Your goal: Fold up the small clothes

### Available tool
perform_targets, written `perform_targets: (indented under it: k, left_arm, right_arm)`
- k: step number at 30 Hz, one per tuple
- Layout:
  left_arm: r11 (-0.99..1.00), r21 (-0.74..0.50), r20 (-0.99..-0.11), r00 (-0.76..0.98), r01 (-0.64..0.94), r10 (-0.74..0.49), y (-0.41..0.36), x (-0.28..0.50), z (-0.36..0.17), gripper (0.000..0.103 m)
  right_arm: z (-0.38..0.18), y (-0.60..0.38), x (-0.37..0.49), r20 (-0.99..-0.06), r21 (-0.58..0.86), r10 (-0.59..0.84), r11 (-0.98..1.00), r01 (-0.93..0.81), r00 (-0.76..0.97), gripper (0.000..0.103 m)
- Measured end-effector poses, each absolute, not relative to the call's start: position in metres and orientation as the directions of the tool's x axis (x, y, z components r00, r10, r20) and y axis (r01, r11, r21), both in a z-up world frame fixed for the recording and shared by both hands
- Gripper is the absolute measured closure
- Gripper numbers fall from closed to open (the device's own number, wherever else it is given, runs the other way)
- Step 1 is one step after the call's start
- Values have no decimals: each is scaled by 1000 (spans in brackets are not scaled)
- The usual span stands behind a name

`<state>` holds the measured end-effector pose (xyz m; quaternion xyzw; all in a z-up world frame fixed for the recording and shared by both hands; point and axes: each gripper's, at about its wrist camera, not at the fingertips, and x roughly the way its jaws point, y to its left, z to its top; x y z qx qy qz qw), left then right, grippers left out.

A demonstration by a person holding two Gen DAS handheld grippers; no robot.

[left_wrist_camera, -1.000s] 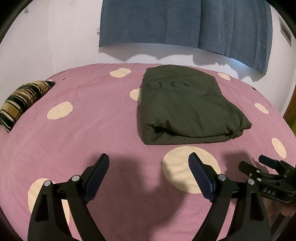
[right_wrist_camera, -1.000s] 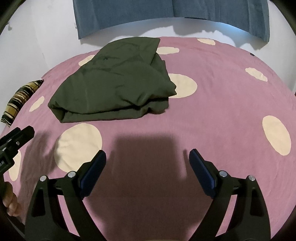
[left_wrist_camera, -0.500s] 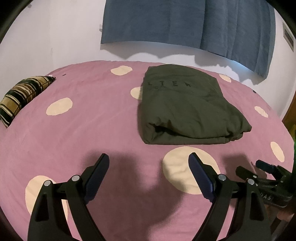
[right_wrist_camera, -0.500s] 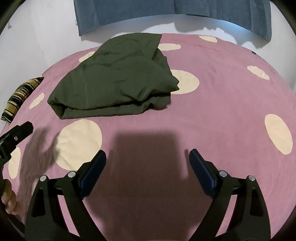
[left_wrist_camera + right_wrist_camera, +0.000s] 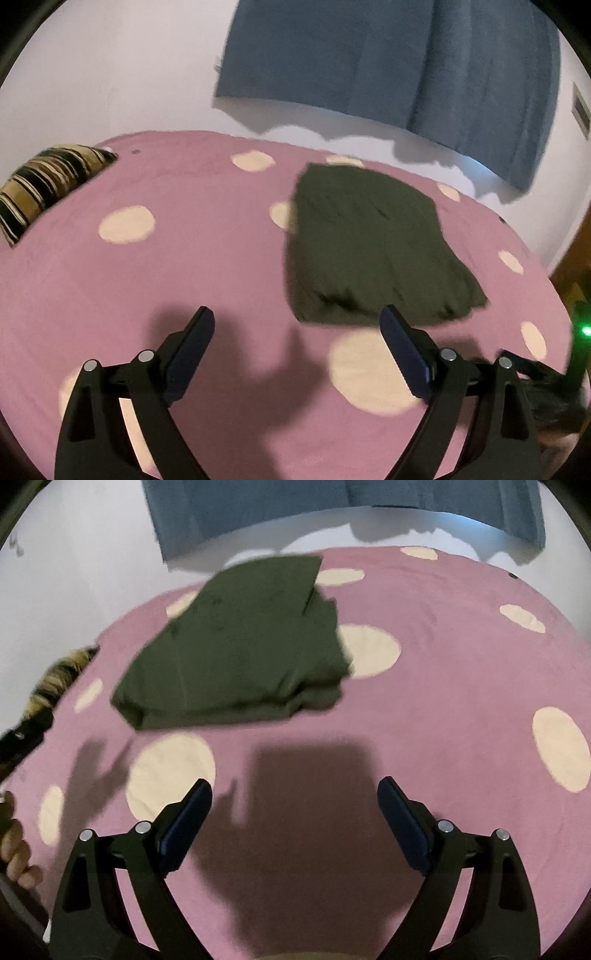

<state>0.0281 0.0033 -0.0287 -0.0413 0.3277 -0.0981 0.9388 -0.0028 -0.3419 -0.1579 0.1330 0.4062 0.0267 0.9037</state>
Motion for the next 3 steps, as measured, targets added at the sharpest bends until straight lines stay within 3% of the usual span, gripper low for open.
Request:
perform_targets:
  k: [3]
  left_arm:
    - [995, -76, -584, 805, 71, -102, 15, 75, -20, 13]
  right_arm:
    - [-141, -380, 17, -701, 267, 114, 957, 110, 704, 10]
